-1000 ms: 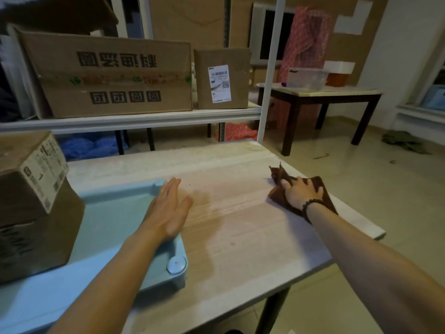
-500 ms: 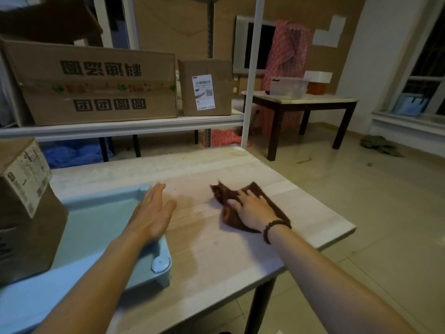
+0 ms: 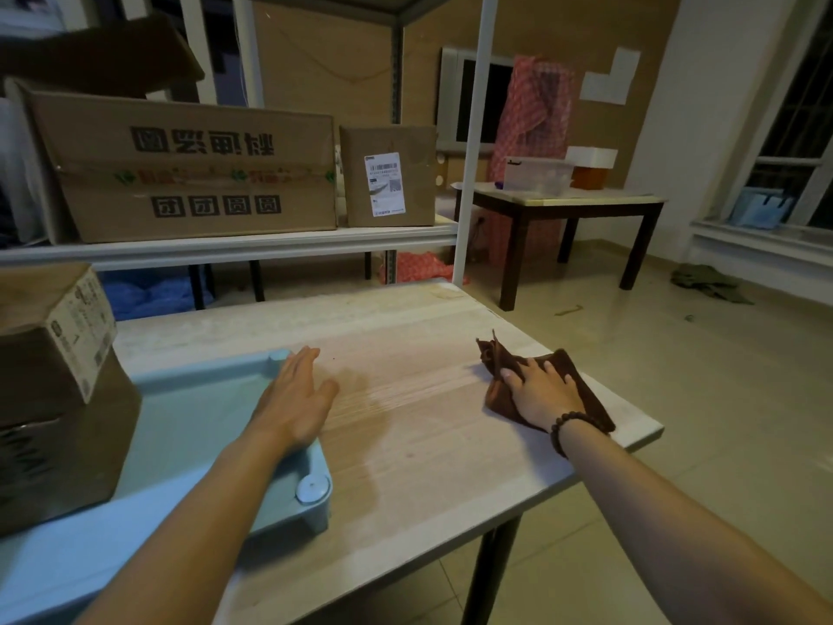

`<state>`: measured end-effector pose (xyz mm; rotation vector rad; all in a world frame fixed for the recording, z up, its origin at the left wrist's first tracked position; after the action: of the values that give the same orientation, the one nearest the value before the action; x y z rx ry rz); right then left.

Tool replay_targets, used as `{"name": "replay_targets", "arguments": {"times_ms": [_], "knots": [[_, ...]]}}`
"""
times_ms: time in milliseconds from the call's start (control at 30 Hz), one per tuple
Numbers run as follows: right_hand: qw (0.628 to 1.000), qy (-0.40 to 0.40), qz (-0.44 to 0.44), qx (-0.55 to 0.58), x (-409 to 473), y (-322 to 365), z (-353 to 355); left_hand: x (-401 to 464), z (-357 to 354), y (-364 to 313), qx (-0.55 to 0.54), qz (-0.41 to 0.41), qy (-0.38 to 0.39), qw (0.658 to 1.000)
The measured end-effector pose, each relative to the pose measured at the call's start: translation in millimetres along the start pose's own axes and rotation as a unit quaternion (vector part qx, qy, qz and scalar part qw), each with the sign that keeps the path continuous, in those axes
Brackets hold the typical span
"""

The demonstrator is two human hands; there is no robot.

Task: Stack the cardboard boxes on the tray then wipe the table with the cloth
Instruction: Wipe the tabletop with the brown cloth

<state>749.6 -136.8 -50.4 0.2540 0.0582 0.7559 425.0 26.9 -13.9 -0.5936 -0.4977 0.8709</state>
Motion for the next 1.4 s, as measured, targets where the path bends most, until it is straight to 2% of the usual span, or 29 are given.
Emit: {"name": "replay_targets", "arguments": {"times_ms": [500, 1033, 1167, 1300, 1400], "knots": [[0.999, -0.043, -0.009, 0.032, -5, 3, 5, 0, 0, 0, -0.005, 0.000, 0.006, 1.000], [0.999, -0.033, 0.003, 0.032, -21, 11, 12, -2, 0, -3, -0.009, 0.000, 0.009, 1.000], [0.995, 0.015, 0.066, 0.075, -54, 46, 17, 0, -1, -1, -0.014, -0.001, 0.006, 1.000], [0.961, 0.098, 0.243, 0.089, -119, 118, 6, 4, -1, 0, -0.017, -0.006, 0.003, 1.000], [0.956, 0.111, 0.247, 0.116, -122, 119, 8, 2, -2, 1, -0.021, -0.007, 0.005, 1.000]]}}
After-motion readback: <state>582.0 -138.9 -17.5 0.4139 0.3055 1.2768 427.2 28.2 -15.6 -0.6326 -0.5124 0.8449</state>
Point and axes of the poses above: each hand's wrist, its own x-axis towards the middle knuckle, its own z-axis out of the back of the hand, y = z × x, the point moved 5 cm from there along x, towards the middle knuckle, and after that the axes turned 3 degrees about -y, right-handed, at the moved point
